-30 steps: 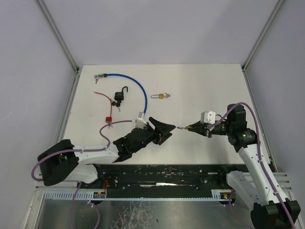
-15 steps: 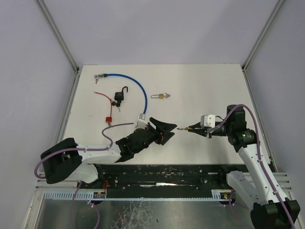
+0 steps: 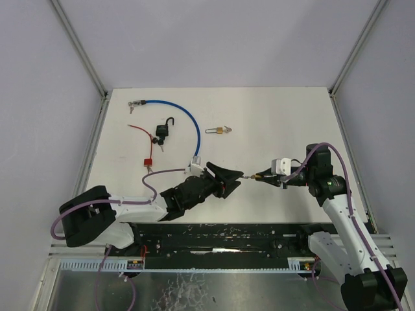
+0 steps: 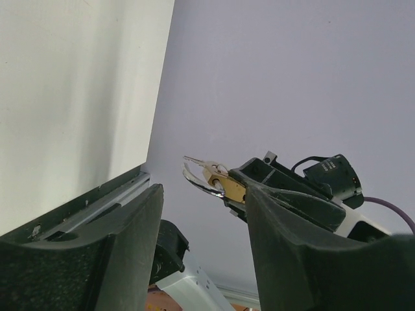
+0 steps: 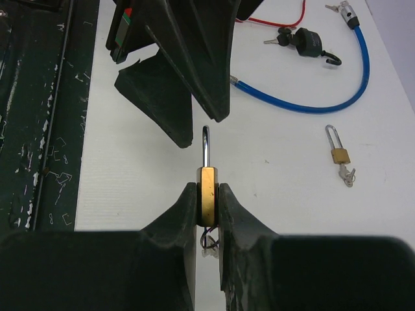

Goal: Lock with the key
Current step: Lock the lock.

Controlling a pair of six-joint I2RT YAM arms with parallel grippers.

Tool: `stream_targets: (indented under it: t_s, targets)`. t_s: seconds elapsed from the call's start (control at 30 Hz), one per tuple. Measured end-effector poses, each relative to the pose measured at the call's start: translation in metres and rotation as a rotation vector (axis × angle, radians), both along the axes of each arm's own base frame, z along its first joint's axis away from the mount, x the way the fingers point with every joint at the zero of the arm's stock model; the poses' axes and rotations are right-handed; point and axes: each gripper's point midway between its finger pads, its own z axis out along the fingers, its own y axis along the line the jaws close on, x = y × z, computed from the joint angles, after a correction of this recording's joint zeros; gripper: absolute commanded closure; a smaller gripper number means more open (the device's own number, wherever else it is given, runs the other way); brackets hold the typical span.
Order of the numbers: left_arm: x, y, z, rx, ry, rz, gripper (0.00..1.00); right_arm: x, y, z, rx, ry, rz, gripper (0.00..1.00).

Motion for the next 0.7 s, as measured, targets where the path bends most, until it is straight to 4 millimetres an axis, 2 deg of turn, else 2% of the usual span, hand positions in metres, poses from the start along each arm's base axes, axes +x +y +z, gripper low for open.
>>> stream_targets:
  t_s: [0.17,0.4,0.6,0.7]
  targets:
    - [0.001,-0.005,-0.003,0.002,0.004,-0.003,0.59,-0.001,0.001,-0.004,-0.003,0.007,0.009,1.00]
    - [0.003,-0.009,0.001,0.000,-0.019,-0.007,0.76,-0.003,0.003,-0.007,-0.012,-0.011,0.033,1.00]
    - [0.004,-0.008,0.004,0.026,-0.073,-0.006,0.85,-0.009,0.004,-0.009,-0.009,-0.008,0.062,1.00]
    - [0.003,-0.008,0.004,0.061,-0.127,-0.016,0.86,-0.010,0.005,-0.009,-0.003,0.006,0.063,1.00]
